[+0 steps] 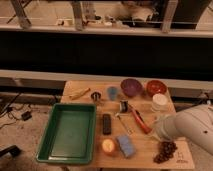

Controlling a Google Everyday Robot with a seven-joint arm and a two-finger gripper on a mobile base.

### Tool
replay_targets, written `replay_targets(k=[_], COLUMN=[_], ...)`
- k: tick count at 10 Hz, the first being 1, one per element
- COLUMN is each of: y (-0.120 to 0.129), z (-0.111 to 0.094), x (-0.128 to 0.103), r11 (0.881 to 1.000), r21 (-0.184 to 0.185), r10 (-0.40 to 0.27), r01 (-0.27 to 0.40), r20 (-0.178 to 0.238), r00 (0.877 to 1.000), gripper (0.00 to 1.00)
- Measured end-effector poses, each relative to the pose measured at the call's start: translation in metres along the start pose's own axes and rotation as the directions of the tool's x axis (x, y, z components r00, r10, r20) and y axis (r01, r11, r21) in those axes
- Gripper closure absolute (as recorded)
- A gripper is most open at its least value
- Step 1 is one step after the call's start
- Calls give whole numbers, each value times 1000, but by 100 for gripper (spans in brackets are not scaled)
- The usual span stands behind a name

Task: Place pepper in red bowl

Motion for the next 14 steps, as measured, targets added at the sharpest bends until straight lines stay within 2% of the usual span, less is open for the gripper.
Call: replay_targets(k=[2, 4, 7, 10, 12, 14], y=[-7, -25, -66, -105, -135, -141], z=[3, 11, 19, 13, 13, 14], x=[-5, -19, -43, -56, -60, -61], r11=[999, 998, 994, 985, 978, 977], r21=[27, 49, 98, 143, 167, 169], r10=[17, 23, 43, 74, 99, 105], r01=[-17, -25, -51, -91, -122, -129], r20=[13, 35, 82, 122, 141, 144], r00=[1000, 999, 996, 990, 985, 984], gripper=[82, 82, 82, 82, 82, 82])
